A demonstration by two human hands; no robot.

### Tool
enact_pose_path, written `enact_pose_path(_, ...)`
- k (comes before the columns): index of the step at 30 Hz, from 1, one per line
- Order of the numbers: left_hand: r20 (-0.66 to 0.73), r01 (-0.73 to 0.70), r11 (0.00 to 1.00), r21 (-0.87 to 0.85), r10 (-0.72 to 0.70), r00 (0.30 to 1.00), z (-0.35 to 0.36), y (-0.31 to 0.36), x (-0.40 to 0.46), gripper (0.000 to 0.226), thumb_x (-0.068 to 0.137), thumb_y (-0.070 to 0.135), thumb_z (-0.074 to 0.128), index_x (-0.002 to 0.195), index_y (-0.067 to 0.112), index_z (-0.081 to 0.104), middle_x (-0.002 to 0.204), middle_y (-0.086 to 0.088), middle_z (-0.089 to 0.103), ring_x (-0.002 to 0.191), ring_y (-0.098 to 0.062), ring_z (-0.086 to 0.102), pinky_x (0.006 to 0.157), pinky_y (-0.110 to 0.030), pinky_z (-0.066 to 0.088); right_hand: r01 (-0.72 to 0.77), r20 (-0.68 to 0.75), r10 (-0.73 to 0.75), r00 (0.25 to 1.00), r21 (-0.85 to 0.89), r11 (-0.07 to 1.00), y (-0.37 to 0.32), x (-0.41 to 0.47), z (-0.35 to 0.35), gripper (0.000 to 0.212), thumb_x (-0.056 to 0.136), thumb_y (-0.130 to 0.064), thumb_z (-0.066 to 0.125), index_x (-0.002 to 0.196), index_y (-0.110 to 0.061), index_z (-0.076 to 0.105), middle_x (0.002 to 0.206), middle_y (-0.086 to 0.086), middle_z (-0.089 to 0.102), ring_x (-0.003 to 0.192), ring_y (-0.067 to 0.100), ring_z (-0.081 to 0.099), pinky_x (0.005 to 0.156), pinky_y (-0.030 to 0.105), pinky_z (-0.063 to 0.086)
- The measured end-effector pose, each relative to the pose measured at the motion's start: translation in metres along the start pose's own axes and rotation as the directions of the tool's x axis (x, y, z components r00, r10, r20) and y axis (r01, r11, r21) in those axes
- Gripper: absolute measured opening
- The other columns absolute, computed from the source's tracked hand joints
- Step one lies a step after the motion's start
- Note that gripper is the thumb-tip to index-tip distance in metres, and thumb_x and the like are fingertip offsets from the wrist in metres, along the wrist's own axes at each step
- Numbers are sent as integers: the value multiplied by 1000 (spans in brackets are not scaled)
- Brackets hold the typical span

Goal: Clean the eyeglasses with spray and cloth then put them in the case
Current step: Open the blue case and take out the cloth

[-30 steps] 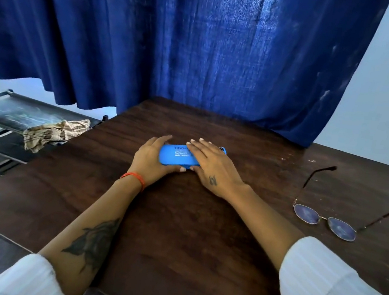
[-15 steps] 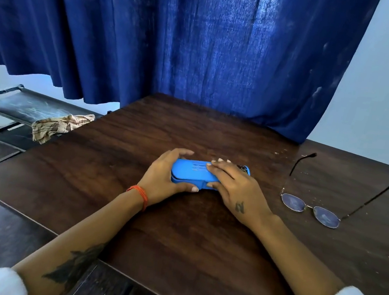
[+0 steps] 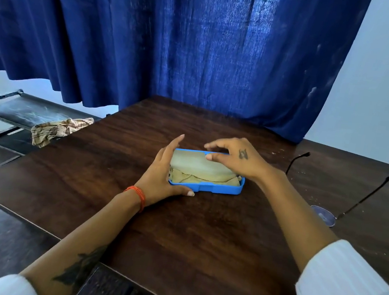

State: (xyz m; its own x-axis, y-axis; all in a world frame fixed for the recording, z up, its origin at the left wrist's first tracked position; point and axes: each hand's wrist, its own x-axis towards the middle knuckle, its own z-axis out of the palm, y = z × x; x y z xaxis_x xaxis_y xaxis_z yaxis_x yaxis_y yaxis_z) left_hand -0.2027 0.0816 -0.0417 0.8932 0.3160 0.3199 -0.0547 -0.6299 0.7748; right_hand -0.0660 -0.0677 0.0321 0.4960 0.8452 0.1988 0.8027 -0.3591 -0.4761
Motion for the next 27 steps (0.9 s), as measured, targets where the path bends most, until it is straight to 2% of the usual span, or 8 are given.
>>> enact_pose_path(2,9,-1,1000,3,1,1000,0,-1,0,121,54,29,87,141,44,3,146,5,20,128,-4,23,107,-28,23,88,-251,-106,962,-80,993,-2,-12,9,32,78,-27,70,109,-20,65,112,0,68,105,16,58,89,32,44)
enact_pose_path(4,6,-7,1000,-5,7,1000,1,-2,1,121,54,28,87,139,46,3,146,4,20,128,-3,22,107,-28,23,191,-473,-274,837,-216,958,-2,-29,20,13,78,-17,70,91,-16,68,90,0,71,85,16,62,75,32,50)
enact_pose_path(6,2,-11,1000,-16,11,1000,1,-2,1,121,54,27,87,136,51,2,147,3,19,128,-3,22,107,-27,23,232,-423,-337,841,-279,932,1,-40,31,7,80,-7,66,84,-12,69,83,3,71,77,19,64,69,36,53)
enact_pose_path(10,-3,-16,1000,-7,16,1000,2,-1,0,119,55,27,87,138,48,3,147,2,19,127,-3,23,106,-26,24,108,-96,-154,983,-374,921,7,-31,36,19,87,-13,57,101,-14,70,102,5,71,95,23,63,82,38,49)
enact_pose_path(15,-21,-35,998,56,36,999,2,-1,-1,111,56,31,85,139,42,12,145,0,24,125,-6,27,104,-26,26,11,40,4,999,-383,924,-2,-14,30,21,85,-5,59,99,-15,70,105,10,68,91,25,64,84,37,52)
enact_pose_path(20,-35,-53,993,103,57,998,3,0,-2,103,57,36,84,137,38,20,142,-1,29,123,-11,33,103,-29,32,55,-10,-66,998,-448,893,-7,-24,36,19,85,-2,53,96,-9,67,98,12,67,90,28,60,74,35,49)
enact_pose_path(25,-37,-47,993,105,51,998,1,2,-2,99,58,37,84,136,39,23,141,-2,30,123,-13,35,103,-34,35,137,-324,-244,914,-321,937,-5,-52,22,9,86,-8,57,86,-7,66,85,10,67,79,26,61,71,40,50)
enact_pose_path(27,-47,-37,992,121,43,998,1,3,-3,99,57,39,83,136,38,23,141,-2,31,125,-15,35,104,-37,35,151,-427,-236,873,-223,963,-8,-64,12,4,83,-5,61,83,-7,64,84,7,69,78,21,63,70,35,51)
